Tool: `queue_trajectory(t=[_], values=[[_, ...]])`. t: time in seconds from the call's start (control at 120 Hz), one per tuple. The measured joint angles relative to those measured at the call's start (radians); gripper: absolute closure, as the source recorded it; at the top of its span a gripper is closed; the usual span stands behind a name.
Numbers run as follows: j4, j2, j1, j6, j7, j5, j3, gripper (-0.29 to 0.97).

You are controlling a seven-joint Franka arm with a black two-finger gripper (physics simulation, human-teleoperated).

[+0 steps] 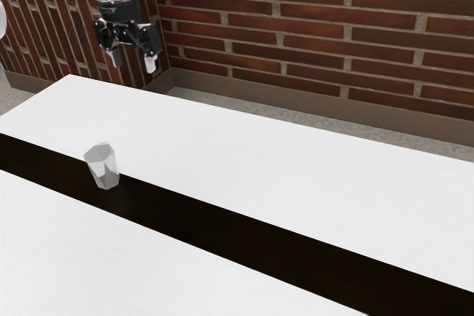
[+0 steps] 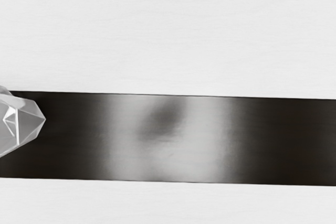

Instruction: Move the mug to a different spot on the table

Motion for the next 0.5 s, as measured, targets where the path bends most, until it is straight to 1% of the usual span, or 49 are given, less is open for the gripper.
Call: queue_trajectory(t=[0.142,0.258,0.308,0.408,0.5], values=[[-0.001,0.001,0.006,0.012,-0.001,0.005,0.003,0.0],[-0.001,0.016,0.019,0.023,-0.018,0.006,0.029,0.0],[-0.002,0.022,0.037,0.035,-0.031,0.005,0.034,0.0],[-0.008,0.025,0.055,0.059,-0.083,0.009,0.037,0.0],[-0.03,0.021,0.058,0.104,-0.14,0.032,0.039,0.0]])
